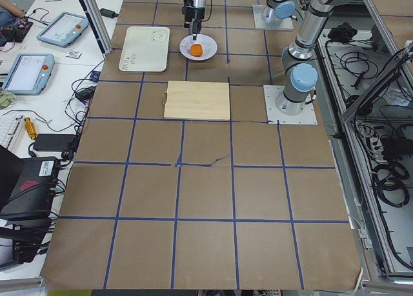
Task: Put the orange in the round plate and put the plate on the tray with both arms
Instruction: 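Move the left gripper back to rest while the right gripper reaches to the plate rim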
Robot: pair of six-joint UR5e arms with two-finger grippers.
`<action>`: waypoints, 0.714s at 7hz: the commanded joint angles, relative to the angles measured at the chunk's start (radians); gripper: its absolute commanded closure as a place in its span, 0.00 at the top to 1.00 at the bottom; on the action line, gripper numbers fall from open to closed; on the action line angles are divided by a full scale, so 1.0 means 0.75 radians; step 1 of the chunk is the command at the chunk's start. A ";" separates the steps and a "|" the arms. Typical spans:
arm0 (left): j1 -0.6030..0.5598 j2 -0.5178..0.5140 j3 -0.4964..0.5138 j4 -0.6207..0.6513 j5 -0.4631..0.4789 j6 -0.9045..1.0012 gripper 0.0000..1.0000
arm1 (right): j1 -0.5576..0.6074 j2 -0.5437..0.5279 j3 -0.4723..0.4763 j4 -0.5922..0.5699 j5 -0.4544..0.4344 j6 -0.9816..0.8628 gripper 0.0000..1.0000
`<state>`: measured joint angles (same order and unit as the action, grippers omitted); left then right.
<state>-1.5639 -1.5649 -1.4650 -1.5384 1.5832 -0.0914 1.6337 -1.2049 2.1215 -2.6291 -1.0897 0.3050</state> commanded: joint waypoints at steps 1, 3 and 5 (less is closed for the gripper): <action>-0.001 0.000 0.000 0.000 0.000 -0.001 1.00 | 0.010 0.001 0.024 -0.012 0.001 0.043 0.86; -0.001 0.000 0.000 0.000 0.000 0.001 1.00 | 0.010 0.001 0.027 -0.008 -0.018 0.043 0.85; 0.001 0.002 0.000 0.000 0.000 0.001 1.00 | 0.010 0.003 0.029 0.006 -0.018 0.070 0.77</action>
<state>-1.5639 -1.5637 -1.4650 -1.5386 1.5831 -0.0907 1.6413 -1.2036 2.1416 -2.6312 -1.1024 0.3422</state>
